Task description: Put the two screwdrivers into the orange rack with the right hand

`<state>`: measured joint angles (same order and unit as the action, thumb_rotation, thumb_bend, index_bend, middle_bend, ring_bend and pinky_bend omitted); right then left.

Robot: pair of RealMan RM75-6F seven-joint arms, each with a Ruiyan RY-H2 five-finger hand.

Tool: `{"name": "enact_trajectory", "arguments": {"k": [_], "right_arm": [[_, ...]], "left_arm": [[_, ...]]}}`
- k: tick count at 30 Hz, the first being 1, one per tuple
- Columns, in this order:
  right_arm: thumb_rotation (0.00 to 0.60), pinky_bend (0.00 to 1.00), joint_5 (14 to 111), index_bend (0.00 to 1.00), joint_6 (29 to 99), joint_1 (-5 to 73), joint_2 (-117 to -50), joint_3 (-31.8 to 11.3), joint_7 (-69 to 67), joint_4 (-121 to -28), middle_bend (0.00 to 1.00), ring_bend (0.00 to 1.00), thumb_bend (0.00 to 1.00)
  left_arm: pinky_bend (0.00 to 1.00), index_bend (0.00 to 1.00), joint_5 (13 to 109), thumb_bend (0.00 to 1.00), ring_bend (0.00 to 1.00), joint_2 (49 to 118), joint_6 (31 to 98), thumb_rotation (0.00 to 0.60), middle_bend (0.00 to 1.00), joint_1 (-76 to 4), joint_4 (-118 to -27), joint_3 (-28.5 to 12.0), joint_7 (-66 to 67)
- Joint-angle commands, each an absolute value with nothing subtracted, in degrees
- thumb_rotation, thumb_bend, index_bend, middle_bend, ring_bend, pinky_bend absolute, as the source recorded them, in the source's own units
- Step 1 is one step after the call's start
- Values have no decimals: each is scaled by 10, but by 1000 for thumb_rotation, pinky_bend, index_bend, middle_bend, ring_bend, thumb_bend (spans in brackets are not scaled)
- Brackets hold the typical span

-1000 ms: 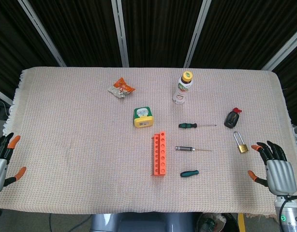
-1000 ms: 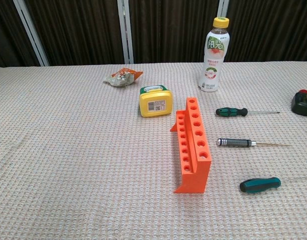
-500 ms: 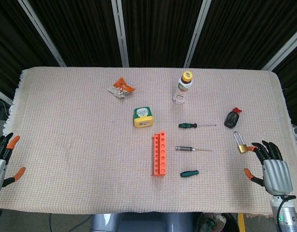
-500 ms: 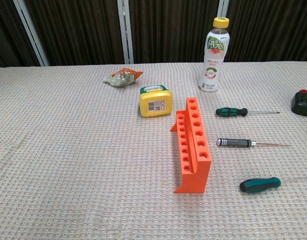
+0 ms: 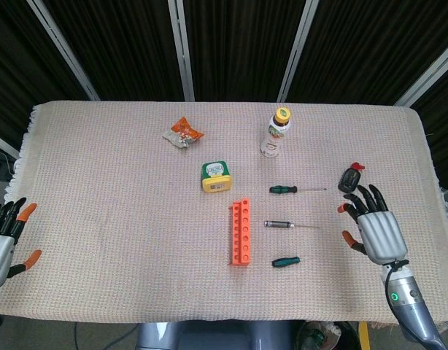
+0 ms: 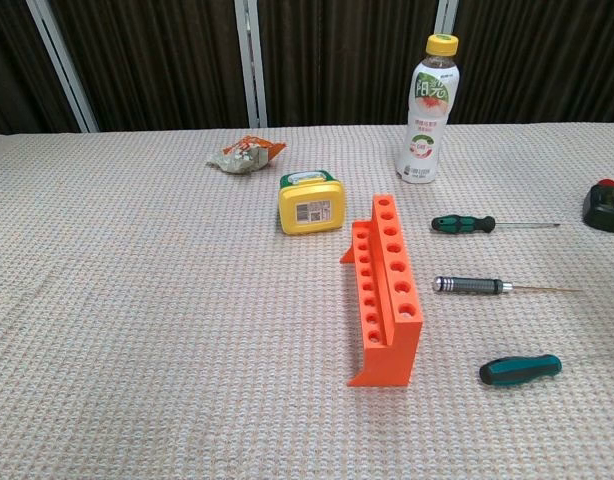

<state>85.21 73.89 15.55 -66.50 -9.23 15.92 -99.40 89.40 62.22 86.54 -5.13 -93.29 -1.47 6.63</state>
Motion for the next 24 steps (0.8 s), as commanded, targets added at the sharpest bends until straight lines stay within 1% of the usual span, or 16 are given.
{"name": "enact_trajectory", "arguments": {"k": [1,4,7,12,19,24], "right_arm": [[600,0,836,398,677,207,-673,-103,247,-1004,233,54,238],[600,0,810,398,616,248,-690,-105,298,-1008,233,51,248],[600,0,777,399,575,281,-710,-108,337,-1004,233,41,257],[600,0,713,399,530,323,-747,-112,373,-991,229,9,289],[600,0,623,408,512,366,-797,-117,409,-968,214,0,323],[600,0,579,415,505,387,-810,-117,425,-960,208,0,324]], "left_arm": [[0,92,896,239,0,620,866,600,0,-54,-934,-17,66],[0,92,894,239,0,617,862,600,0,-57,-932,-20,64],[0,91,891,238,0,618,859,600,0,-59,-930,-21,61],[0,92,887,239,0,617,852,600,0,-61,-925,-19,54],[0,93,881,239,0,618,848,600,0,-64,-918,-21,48],[0,93,880,239,0,617,848,600,0,-64,-917,-21,45]]}}
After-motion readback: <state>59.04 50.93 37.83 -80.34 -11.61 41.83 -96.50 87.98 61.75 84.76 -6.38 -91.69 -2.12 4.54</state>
